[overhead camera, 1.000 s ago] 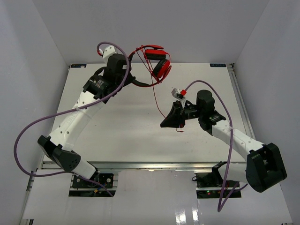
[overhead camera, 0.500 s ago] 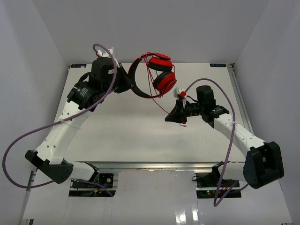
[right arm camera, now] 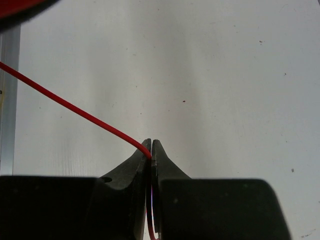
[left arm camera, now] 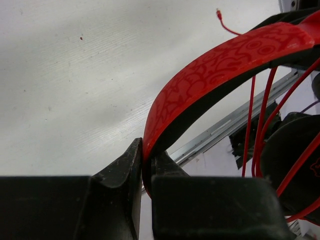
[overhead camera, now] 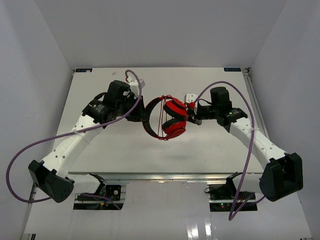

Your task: Wrap the headphones

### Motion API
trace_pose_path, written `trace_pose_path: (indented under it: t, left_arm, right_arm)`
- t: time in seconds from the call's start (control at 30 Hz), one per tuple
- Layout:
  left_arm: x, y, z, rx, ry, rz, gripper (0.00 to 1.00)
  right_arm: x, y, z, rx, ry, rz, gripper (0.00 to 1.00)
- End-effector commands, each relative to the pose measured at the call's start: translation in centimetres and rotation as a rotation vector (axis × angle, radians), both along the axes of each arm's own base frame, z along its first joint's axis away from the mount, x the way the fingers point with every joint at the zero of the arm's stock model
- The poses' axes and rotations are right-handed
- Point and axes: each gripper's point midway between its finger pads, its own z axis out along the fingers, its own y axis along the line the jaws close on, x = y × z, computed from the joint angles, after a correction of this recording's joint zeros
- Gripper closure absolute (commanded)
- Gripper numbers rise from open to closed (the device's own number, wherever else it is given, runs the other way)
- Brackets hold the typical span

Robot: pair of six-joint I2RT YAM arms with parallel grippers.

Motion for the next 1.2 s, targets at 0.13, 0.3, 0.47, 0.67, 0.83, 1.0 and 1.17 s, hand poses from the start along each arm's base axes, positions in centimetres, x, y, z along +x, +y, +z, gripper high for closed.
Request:
trace_pose_path:
  t: [0.13, 0.3, 0.47, 0.67, 0.83, 1.0, 1.17]
  left_arm:
    - [-2.1, -1.0, -1.6, 0.049, -0.082, -0.283, 1.00]
    - [-2.0, -1.5, -1.7, 0.043, -0.111, -0.334, 1.00]
    - [-1.9, -1.5, -4.0, 0.104, -0.076, -0.372, 1.00]
    - [-1.3, -1.3, -7.2, 0.194, -0.016, -0.377, 1.00]
    - [1.0, -1.0, -10.1, 0.301, 0.005, -0.353, 1.00]
    - [4.3, -1.1, -12.9, 0.402, 0.002, -0.302, 1.00]
    - [8.3, -1.7, -14.4, 0.478, -0.027, -0.246, 1.00]
  right_arm:
    - [1.7, -0.6, 0.9, -0.025, -0.106, -0.016, 0.91]
    - [1.0, 0.1, 0.2, 0.003, -0.048, 0.028, 0.90]
    - [2.1, 0.0, -0.2, -0.007, -0.038, -0.014, 0.91]
    - [3.6, -0.3, -0.5, -0.028, -0.077, -0.069, 0.88]
    - [4.2, -0.3, -2.5, -0.049, -0.057, -0.076, 0.88]
    - [5.7, -0.6, -5.8, -0.098, -0.047, -0.107, 0.89]
    - [7.7, -0.2, -7.5, -0.112, -0.037, -0.132, 0.89]
